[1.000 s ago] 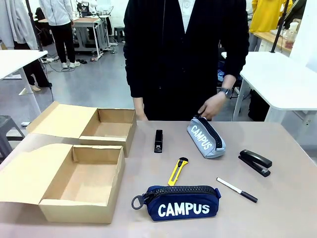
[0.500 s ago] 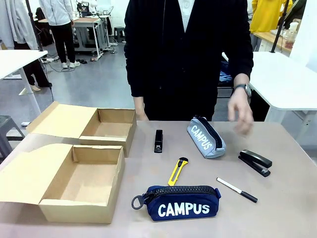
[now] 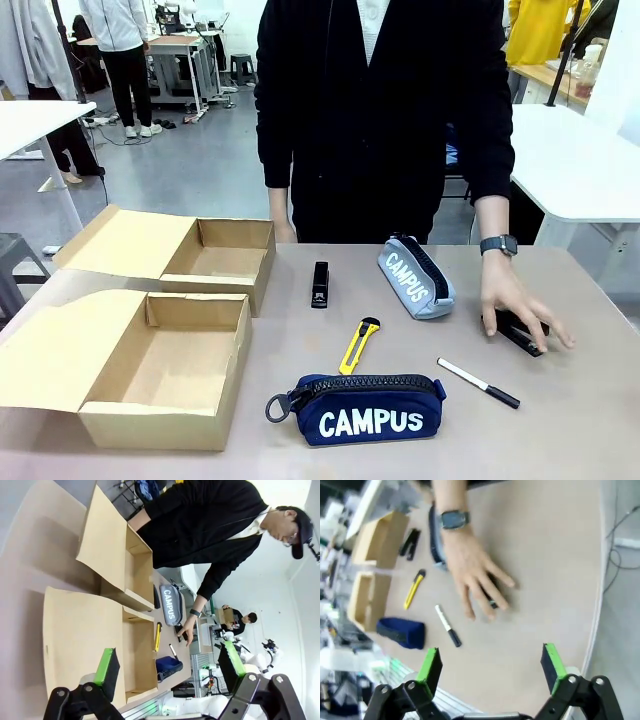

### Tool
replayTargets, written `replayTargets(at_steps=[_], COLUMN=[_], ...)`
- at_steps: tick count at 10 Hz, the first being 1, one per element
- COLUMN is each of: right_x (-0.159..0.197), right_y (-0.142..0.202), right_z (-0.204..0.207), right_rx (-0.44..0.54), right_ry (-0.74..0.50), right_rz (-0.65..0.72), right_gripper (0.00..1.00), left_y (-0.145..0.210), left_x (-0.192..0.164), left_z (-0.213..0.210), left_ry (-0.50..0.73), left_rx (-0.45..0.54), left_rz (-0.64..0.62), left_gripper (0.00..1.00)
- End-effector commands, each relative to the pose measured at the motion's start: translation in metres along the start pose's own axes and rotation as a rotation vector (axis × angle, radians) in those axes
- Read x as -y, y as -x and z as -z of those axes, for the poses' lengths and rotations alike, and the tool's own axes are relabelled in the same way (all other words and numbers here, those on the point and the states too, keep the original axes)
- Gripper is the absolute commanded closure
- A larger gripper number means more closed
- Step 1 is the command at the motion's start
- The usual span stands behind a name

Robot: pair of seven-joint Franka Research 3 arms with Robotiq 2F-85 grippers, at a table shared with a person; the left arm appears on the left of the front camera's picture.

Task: Place items inside the box.
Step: Pick up a Pencil pouch or Stapler and place it inside the Mailer Box closest to the robot.

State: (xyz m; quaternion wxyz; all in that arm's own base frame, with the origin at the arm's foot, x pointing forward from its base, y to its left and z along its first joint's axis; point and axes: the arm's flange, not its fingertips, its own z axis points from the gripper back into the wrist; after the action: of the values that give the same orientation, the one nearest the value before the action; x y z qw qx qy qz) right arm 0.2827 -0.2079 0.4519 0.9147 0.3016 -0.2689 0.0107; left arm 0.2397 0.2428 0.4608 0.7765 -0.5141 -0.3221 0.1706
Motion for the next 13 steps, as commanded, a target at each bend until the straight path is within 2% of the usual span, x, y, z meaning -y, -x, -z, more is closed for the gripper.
replayTargets(at_steps=[1, 3, 5, 7, 9, 12, 13], right_x=[0.038, 0.054, 0.055, 0.040, -0.003, -0.105, -0.136], right_y=[0.030, 0.047, 0.039, 0.023, -0.001, -0.023, -0.022], right_z=[-0.035, -0.035, -0.025, -0.017, 0.011, 0.091, 0.115], right_rx=[0.135, 0.154, 0.136, 0.112, 0.031, -0.146, -0.209], right_ry=[-0.036, -0.040, -0.031, -0.022, -0.001, -0.004, -0.051], right_rz=[0.077, 0.146, 0.162, 0.111, -0.011, -0.226, -0.280], right_gripper=[0.00, 0.00, 0.00, 0.00, 0.00, 0.00, 0.00], left_y=[-0.001, -0.001, -0.001, -0.001, -0.001, -0.001, -0.001], left_x=[0.000, 0.000, 0.000, 0.000, 0.000, 0.000, 0.000], left_z=[0.001, 0.001, 0.001, 0.001, 0.001, 0.001, 0.001], left_ry=[0.024, 0.024, 0.024, 0.024, 0.024, 0.024, 0.024], left_rx=[0.009, 0.009, 0.009, 0.009, 0.009, 0.009, 0.009], left_rz=[0.019, 0.019, 0.019, 0.019, 0.019, 0.019, 0.019], left_gripper=[0.00, 0.00, 0.00, 0.00, 0.00, 0.00, 0.00])
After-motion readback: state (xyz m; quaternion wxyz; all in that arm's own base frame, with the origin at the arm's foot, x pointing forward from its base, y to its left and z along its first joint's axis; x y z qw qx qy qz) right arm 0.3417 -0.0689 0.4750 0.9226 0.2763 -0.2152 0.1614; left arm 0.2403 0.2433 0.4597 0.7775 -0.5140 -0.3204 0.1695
